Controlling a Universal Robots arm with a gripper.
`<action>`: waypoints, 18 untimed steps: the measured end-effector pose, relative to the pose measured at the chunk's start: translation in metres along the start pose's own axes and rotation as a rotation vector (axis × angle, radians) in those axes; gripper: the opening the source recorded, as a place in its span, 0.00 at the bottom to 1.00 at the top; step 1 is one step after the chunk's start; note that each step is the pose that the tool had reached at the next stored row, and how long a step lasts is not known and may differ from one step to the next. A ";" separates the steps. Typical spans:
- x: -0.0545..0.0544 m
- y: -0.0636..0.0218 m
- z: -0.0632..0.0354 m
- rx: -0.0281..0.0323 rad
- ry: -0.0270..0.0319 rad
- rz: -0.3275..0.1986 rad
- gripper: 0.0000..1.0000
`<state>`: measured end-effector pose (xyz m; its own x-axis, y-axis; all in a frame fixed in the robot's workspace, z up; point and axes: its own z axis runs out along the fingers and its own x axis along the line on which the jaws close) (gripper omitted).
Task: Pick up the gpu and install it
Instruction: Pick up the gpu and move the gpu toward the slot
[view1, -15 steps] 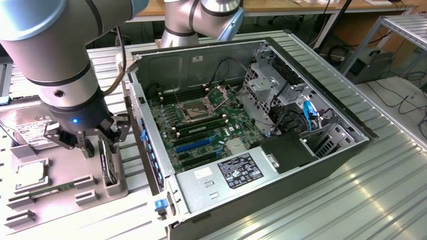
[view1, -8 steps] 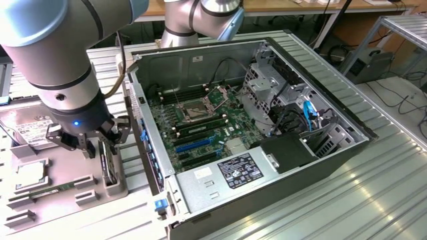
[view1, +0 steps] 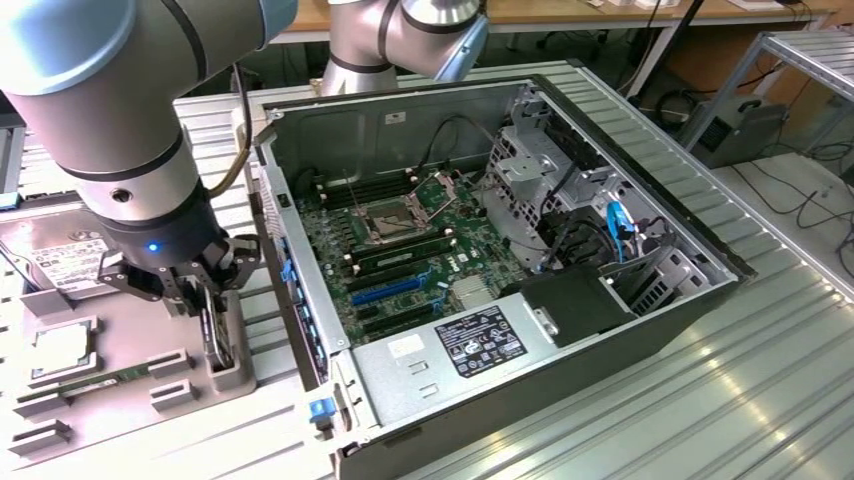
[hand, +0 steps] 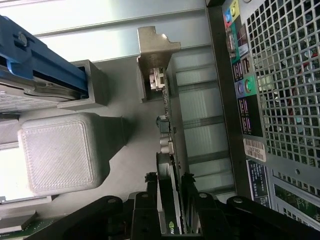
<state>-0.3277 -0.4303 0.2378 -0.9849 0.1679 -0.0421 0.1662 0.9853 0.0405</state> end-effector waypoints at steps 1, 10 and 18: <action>0.000 0.0000 0.0000 0.0000 0.0000 0.000 0.33; 0.000 0.0002 0.0000 0.0000 0.0001 0.000 0.28; -0.004 0.0010 0.0003 0.0000 0.0060 -0.019 0.28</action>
<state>-0.3231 -0.4301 0.2378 -0.9882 0.1488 -0.0369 0.1473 0.9883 0.0397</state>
